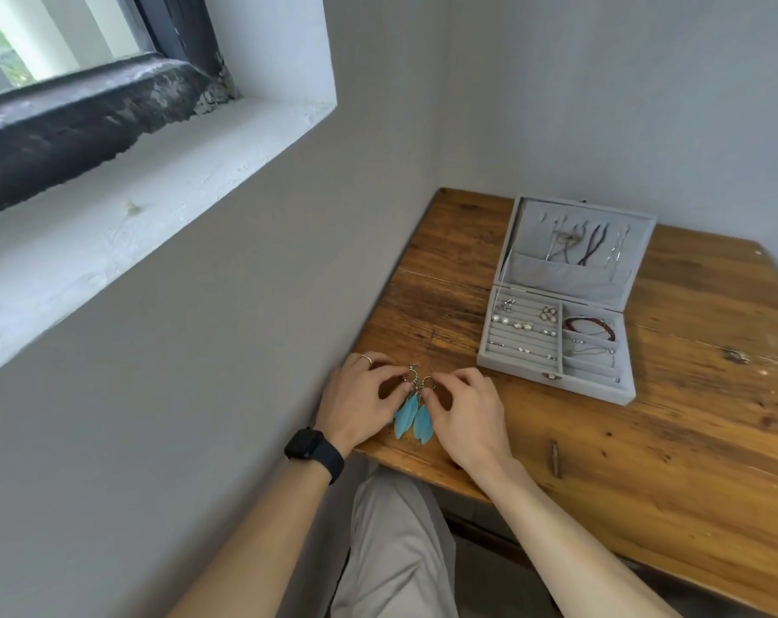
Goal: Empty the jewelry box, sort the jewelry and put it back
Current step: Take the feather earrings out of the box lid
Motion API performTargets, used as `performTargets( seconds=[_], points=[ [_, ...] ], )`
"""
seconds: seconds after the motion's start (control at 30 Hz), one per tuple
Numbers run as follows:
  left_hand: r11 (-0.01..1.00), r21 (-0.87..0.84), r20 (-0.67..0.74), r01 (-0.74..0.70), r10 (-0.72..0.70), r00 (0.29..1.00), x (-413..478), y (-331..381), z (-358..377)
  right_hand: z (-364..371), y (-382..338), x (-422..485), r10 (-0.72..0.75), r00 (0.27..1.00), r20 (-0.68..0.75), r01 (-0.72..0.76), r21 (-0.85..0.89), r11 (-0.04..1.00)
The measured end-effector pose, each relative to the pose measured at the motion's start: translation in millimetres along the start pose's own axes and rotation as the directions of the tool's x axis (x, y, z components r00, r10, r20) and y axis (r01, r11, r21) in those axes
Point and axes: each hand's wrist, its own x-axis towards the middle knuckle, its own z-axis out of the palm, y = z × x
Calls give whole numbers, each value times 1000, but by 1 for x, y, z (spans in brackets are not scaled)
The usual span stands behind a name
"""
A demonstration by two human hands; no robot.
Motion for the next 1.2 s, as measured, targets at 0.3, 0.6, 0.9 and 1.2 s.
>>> performTargets(
  seconds=[0.3, 0.6, 0.9, 1.2],
  points=[
    [995, 85, 79, -54, 48, 996, -3, -5, -8, 3, -10, -9, 48, 999, 5, -48, 18, 999],
    [997, 82, 90, -4, -3, 996, -3, 0, -14, 1, -9, -16, 90, 996, -15, -89, 69, 994],
    [982, 177, 129, 68, -92, 987, -18, 6, -12, 1, -9, -17, 69, 997, 41, -71, 68, 995],
    [983, 165, 162, 77, -105, 981, -24, 0, -15, 1, -18, -18, 72, 994, 84, -69, -33, 997]
  ],
)
